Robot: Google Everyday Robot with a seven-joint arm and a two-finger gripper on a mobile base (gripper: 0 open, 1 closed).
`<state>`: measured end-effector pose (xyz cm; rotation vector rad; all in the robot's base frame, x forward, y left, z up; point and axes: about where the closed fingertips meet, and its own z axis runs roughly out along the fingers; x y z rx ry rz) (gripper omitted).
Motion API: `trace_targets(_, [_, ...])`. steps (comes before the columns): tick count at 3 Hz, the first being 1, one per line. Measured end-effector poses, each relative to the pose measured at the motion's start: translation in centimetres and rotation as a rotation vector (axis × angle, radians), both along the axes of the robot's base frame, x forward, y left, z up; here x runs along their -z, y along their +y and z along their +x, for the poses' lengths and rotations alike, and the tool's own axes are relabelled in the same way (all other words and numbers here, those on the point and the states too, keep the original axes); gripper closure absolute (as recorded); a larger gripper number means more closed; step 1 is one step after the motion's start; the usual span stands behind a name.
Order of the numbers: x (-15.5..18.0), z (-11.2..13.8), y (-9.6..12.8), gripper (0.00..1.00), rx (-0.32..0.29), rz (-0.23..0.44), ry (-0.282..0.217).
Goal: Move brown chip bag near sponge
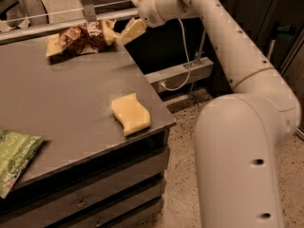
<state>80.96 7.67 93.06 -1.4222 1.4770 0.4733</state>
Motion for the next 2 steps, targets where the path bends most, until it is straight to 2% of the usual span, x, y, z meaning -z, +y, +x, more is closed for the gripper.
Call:
trace_targets(1, [0.6, 2.3, 3.3, 0.00, -0.013, 0.056, 0.012])
trace_targets(2, [1.4, 3.3, 6.1, 0.00, -0.033, 0.083, 0.034])
